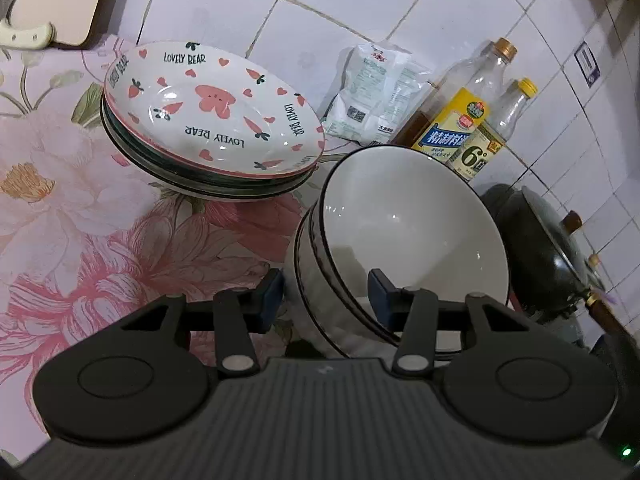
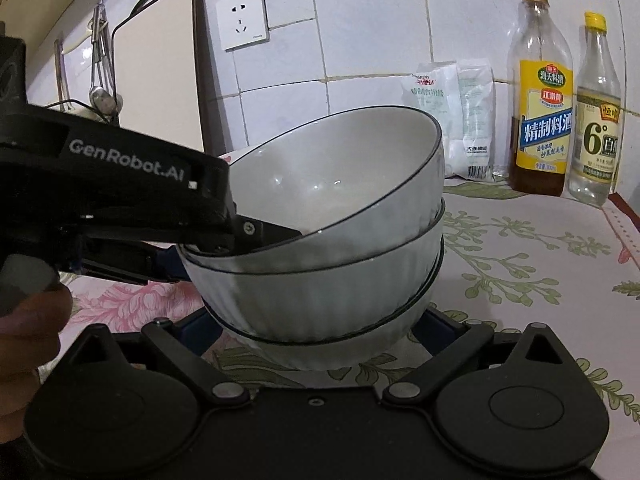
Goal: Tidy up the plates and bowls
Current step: 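Lift the nested bowls and carry them over the LOVELY BEAR plate stack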
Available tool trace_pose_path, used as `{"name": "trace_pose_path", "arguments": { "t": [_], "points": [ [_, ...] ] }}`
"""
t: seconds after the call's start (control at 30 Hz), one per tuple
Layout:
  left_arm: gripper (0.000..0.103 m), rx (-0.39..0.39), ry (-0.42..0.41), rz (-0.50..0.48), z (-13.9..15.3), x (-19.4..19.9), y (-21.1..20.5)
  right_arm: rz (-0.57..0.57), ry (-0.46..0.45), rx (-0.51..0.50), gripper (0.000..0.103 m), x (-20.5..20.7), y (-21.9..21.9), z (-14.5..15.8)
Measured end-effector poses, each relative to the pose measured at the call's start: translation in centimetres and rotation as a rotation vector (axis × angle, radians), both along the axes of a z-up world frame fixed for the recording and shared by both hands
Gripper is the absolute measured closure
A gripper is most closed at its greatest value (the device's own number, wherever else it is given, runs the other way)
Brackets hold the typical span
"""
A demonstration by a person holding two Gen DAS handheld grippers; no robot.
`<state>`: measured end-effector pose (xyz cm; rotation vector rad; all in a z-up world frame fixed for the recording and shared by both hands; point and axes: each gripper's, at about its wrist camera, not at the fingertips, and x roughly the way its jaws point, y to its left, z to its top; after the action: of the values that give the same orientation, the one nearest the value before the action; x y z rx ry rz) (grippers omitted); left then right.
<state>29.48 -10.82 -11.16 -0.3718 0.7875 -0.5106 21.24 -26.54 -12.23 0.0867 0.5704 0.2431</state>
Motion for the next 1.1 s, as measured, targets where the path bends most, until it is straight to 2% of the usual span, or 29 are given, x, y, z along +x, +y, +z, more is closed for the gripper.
{"name": "trace_pose_path", "arguments": {
  "t": [0.27,0.47,0.63,0.8,0.93,1.1],
  "points": [
    [0.058,0.049,-0.059,-0.018,1.9,-3.0,1.1,0.024,-0.064,-0.013,0.002,-2.5,1.0,1.0],
    [0.058,0.034,-0.102,-0.018,4.3,-5.4,2.7,0.029,-0.087,-0.045,0.002,-4.6,2.7,4.1],
    [0.058,0.046,-0.141,0.015,6.2,-6.5,3.8,0.028,-0.078,-0.024,0.002,-5.0,3.8,6.2],
    [0.058,0.053,-0.167,0.018,8.5,-6.3,5.7,0.048,-0.117,-0.051,0.002,-4.8,5.5,8.3],
    [0.058,0.094,-0.195,0.045,10.7,-5.5,6.9,0.07,-0.12,-0.013,0.002,-3.1,6.7,10.1],
    [0.058,0.109,-0.179,0.051,12.3,-2.6,8.2,0.09,-0.121,0.018,0.002,-0.4,7.8,11.1]
  ]
}}
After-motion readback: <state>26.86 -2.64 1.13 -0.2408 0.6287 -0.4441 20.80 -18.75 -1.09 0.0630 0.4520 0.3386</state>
